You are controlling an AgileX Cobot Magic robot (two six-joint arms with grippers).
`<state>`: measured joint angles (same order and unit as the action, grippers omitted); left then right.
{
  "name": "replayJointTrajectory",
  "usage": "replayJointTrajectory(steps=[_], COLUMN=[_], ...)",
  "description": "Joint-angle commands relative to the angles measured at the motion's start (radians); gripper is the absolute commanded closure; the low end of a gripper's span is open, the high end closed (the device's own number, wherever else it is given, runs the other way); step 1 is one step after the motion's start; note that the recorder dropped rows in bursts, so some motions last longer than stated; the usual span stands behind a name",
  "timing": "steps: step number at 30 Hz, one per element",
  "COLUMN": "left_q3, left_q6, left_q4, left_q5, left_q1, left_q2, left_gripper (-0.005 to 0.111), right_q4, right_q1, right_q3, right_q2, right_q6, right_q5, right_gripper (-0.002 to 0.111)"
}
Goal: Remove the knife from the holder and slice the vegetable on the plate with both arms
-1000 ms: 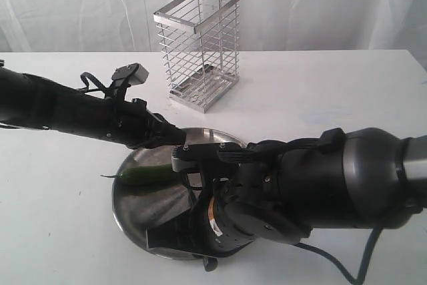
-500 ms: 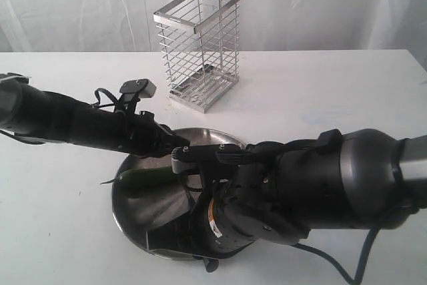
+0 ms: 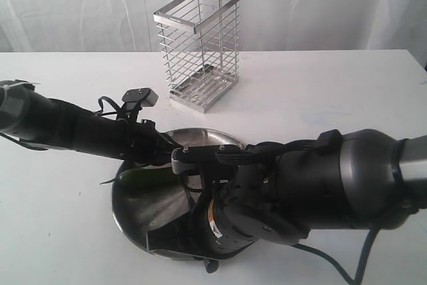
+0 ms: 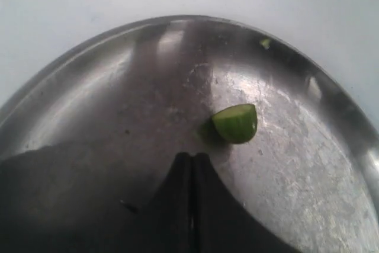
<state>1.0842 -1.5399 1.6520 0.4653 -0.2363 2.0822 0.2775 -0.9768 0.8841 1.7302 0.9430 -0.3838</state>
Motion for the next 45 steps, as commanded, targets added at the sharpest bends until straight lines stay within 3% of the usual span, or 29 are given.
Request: replayJointTrajectory(steps=[1, 8, 27, 45], left_q3=[-0.011, 0.011, 0.009, 0.009], left_q6=[-0.001, 0.050, 0.376, 0.354], left_q4=[-0.057, -0.078, -0.489, -0.406], left_q5=[-0.029, 0.033, 0.013, 0.080], left_q1=[-0.006, -0.004, -0.004, -0.004], left_q2=[0.046, -0.049, -0.166, -0.166], left_gripper=[0.107, 0.107, 0.107, 0.107], right_q4=[0.007, 0.058, 0.080, 0.084], right_q1=[-0.004, 0.013, 0.052, 0.052], right_q3=[-0.001, 0.003, 0.063, 0.081], right_q2=[-0.012, 0.000, 0.055, 0.091], right_q6=[0.004, 0.004, 0.000, -0.004], right_q5=[-0.012, 0.017, 0.050, 0.051], right_gripper=[0.108, 0.108, 0.108, 0.108])
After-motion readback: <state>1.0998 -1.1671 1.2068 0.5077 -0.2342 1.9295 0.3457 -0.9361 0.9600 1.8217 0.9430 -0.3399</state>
